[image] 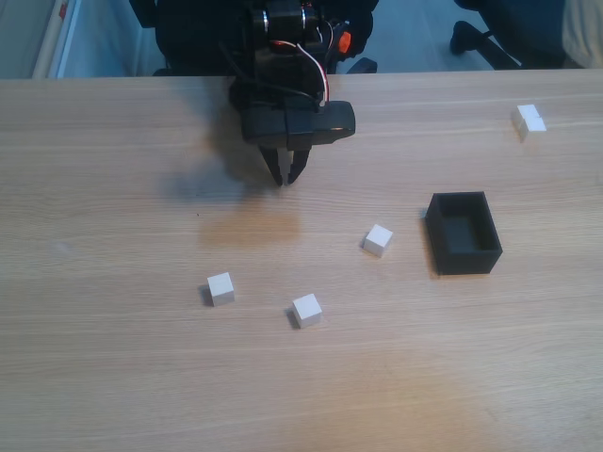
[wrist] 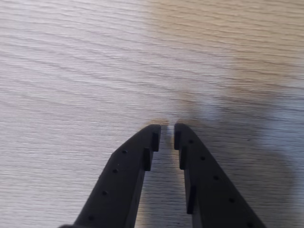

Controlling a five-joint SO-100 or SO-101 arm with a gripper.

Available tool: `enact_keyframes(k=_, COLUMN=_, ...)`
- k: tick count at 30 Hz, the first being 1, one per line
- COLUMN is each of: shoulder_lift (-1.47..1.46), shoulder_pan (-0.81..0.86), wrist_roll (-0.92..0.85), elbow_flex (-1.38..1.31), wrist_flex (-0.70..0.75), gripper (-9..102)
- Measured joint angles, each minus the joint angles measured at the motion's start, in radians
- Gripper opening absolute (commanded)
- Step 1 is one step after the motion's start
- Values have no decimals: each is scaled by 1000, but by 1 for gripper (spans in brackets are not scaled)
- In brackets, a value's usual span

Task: Pick blocks and place them in the box.

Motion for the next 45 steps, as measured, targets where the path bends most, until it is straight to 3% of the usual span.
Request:
enact_keyframes(k=24, shoulder_lift=0, shoulder_pan=-94, wrist_roll=9, elbow_flex=0, wrist_flex=0, gripper=0)
enact_keyframes(k=37, shoulder_lift=0, shoulder_pan=-172, wrist_roll=115, elbow_flex=0, wrist_flex=0, gripper=3)
enact_keyframes(k=45, shoulder_lift=-153, shoulder_pan=-176, wrist_roll=161, elbow_flex=-74, wrist_flex=-110, gripper=9)
